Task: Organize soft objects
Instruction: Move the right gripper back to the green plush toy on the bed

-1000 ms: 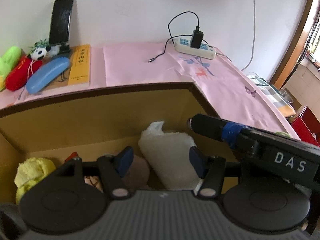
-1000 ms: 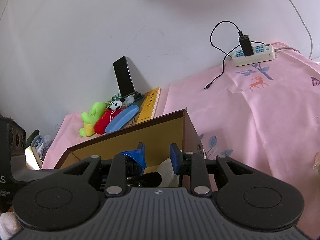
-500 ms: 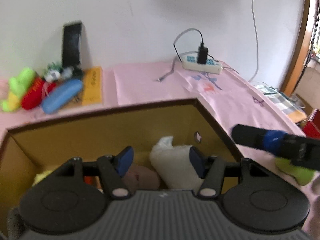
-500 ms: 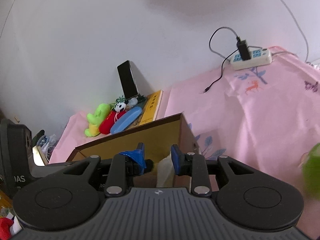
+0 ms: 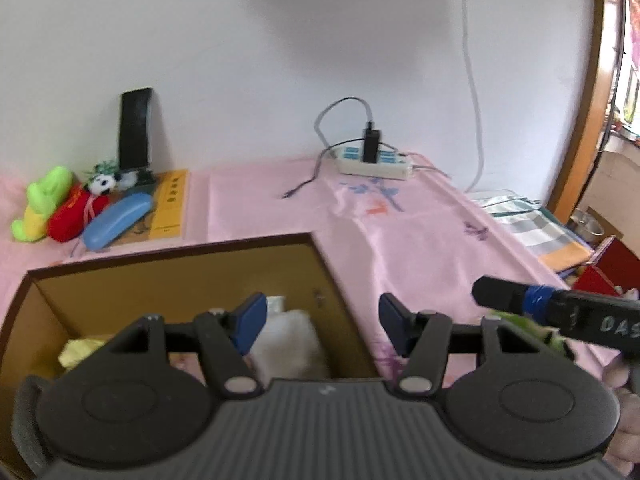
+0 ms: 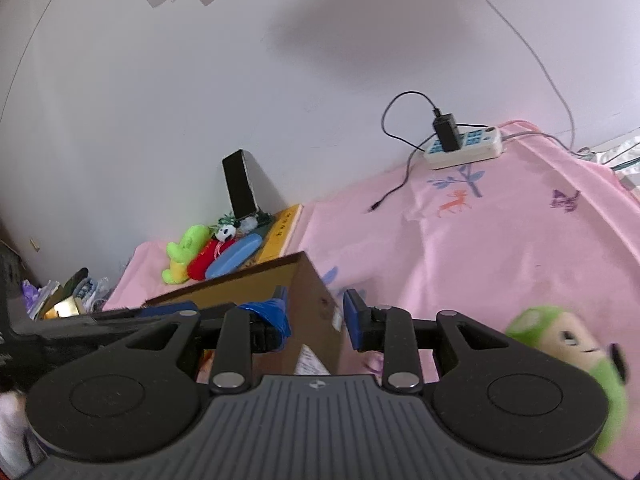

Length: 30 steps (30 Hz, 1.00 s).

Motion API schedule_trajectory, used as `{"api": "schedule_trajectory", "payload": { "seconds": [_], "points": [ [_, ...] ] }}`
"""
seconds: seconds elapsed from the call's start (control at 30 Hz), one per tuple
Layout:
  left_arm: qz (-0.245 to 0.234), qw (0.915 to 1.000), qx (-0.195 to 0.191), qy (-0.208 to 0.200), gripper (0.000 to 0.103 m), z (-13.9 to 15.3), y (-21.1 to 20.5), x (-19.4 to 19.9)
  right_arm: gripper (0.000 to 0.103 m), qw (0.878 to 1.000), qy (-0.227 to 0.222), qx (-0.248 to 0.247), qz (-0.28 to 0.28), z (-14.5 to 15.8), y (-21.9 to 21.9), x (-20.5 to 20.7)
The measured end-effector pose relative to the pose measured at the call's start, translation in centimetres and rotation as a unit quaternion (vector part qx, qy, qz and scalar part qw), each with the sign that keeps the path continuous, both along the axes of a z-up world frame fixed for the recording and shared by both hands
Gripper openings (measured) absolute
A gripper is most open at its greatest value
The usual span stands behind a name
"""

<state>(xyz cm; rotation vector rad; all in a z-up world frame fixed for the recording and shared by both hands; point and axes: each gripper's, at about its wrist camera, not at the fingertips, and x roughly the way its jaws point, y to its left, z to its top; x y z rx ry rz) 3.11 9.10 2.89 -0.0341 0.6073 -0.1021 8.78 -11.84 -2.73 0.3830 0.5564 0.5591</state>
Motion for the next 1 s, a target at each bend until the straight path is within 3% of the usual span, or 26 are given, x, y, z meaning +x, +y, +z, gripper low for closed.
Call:
{"api": "schedule_trajectory", "payload": {
  "seconds": [0.27, 0.6, 0.73, 1.0],
  "points": [
    [-0.063, 0.9980, -0.010, 0.006, 0.061, 0.1, -6.6, -1.1, 0.013, 0.999, 0.036, 0.000, -0.021, -1.2, -6.6, -0.1],
    [-0.128, 0.9894, -0.017, 0.067, 0.062, -3.6, -14.7, -0.1, 0.013, 0.991, 0.108, 0.010, -0.080, -4.1, -14.8, 1.5],
    [-0.149, 0.9817, -0.051, 0.107, 0.062, -5.2, -16.7, 0.4, 0.014, 0.984, 0.156, 0.038, -0.081, -5.8, -16.4, 3.0],
    [-0.152, 0.9761, -0.064, 0.142, 0.062, -6.8, -18.4, 1.3, 0.014, 0.972, 0.214, 0.077, -0.064, -8.1, -17.6, 4.6]
  ]
}}
